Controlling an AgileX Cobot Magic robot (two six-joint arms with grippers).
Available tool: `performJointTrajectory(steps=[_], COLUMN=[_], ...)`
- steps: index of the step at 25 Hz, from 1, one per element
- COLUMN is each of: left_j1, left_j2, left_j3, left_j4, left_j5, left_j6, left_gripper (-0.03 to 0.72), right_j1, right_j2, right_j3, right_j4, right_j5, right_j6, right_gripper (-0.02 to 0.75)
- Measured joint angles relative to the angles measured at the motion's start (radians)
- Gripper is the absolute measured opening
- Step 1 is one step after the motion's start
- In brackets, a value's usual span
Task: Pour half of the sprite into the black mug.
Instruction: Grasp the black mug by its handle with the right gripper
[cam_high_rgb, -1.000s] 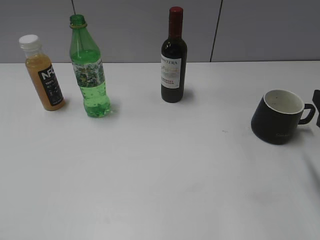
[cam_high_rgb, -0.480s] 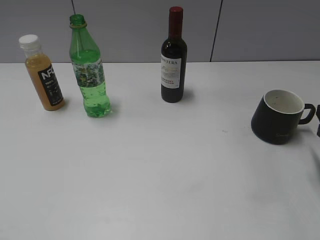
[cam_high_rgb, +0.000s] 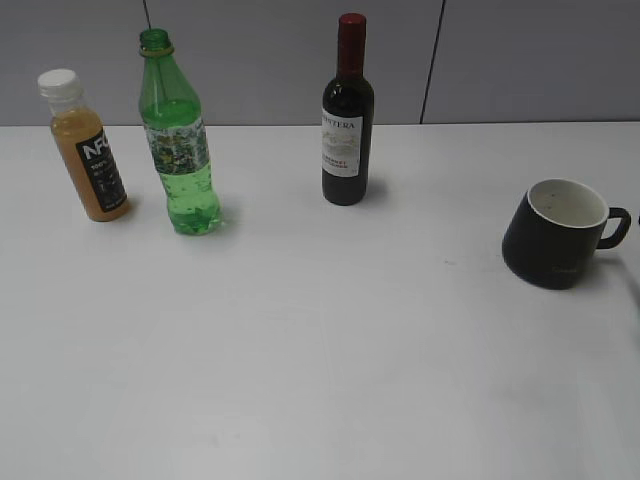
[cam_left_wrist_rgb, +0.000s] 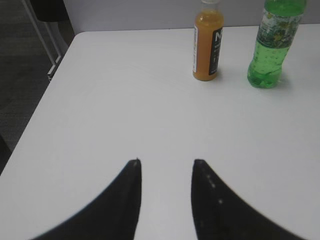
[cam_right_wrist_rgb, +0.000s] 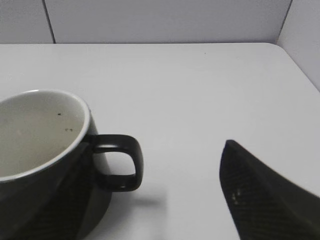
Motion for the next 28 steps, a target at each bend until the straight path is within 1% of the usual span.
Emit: performJointTrajectory(steps=[2, 4, 8, 12, 18, 23, 28], left_j1=[0.0, 0.0, 0.0, 0.0, 0.0, 0.0, 0.0], left_j2=[0.0, 0.0, 0.0, 0.0, 0.0, 0.0, 0.0], left_j3=[0.0, 0.0, 0.0, 0.0, 0.0, 0.0, 0.0], left_j4=[0.0, 0.0, 0.0, 0.0, 0.0, 0.0, 0.0], left_j5=[0.0, 0.0, 0.0, 0.0, 0.0, 0.0, 0.0], left_j6=[0.0, 0.0, 0.0, 0.0, 0.0, 0.0, 0.0], left_gripper=[0.268, 0.268, 0.268, 0.268, 0.268, 0.268, 0.268], right_j1=[-0.044, -0.067, -0.073, -0.073, -0.073, -0.073, -0.073], right_j2=[0.025, 0.052, 0.114, 0.174, 0.262, 0.334, 0.344], right_j3=[-0.021, -0.048, -0.094, -0.102, -0.107, -0.116, -0.117], right_j4=[-0.072, -0.118, -0.152, -0.177, -0.172, -0.161, -0.173], right_j5=[-0.016, -0.024, -0.039, -0.046, -0.056, -0.057, -0.057], right_j6=[0.033, 0.046, 0.04, 0.02, -0.055, -0.071, -0.073], right_gripper=[0.592, 0.584, 0.567, 0.548, 0.543, 0.538, 0.515])
